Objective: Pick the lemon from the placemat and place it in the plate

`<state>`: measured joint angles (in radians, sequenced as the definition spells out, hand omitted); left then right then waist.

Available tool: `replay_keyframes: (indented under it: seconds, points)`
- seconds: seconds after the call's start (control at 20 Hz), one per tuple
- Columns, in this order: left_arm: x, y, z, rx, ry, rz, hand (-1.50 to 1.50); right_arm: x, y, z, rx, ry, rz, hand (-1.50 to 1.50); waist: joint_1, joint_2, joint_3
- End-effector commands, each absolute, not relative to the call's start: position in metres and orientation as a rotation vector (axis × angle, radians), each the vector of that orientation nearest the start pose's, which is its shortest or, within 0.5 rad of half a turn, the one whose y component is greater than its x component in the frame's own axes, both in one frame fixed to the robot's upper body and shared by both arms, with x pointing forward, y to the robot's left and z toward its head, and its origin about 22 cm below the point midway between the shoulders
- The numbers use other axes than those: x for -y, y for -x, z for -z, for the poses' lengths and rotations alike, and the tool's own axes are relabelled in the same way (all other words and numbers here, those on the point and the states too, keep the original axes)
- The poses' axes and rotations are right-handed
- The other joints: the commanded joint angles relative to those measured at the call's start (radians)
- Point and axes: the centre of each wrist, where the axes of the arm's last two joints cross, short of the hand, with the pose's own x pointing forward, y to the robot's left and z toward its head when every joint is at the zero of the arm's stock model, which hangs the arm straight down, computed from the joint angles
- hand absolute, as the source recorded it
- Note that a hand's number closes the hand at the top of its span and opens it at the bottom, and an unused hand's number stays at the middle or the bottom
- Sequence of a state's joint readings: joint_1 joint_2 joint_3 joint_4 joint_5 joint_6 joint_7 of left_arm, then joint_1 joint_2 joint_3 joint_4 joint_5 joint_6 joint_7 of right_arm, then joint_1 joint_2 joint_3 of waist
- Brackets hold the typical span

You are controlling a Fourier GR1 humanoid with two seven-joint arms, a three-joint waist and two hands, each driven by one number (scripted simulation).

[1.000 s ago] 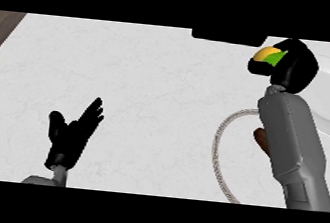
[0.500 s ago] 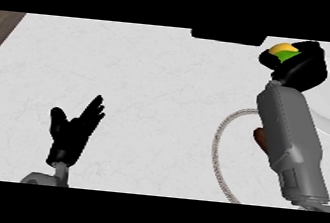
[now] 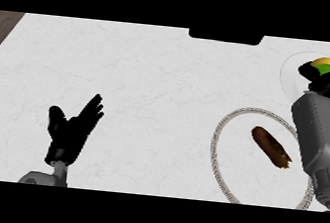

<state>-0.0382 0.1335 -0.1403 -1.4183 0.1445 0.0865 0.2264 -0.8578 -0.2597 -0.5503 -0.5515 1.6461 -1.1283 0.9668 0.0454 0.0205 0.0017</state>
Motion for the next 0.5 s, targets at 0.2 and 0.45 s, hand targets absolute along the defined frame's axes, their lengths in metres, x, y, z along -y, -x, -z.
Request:
replay_keyframes:
  seconds: [0.2,0.45]
  points:
    - [-0.23,-0.245,0.035,1.202,0.027,0.048,0.0,0.364,-0.401,-0.038,0.992,1.877,0.59,1.5,-0.002,0.002,0.003]
    - [-0.231,-0.246,0.03,1.194,0.039,0.058,0.0,0.394,-0.395,-0.052,0.973,1.903,0.593,1.5,0.004,0.002,0.005]
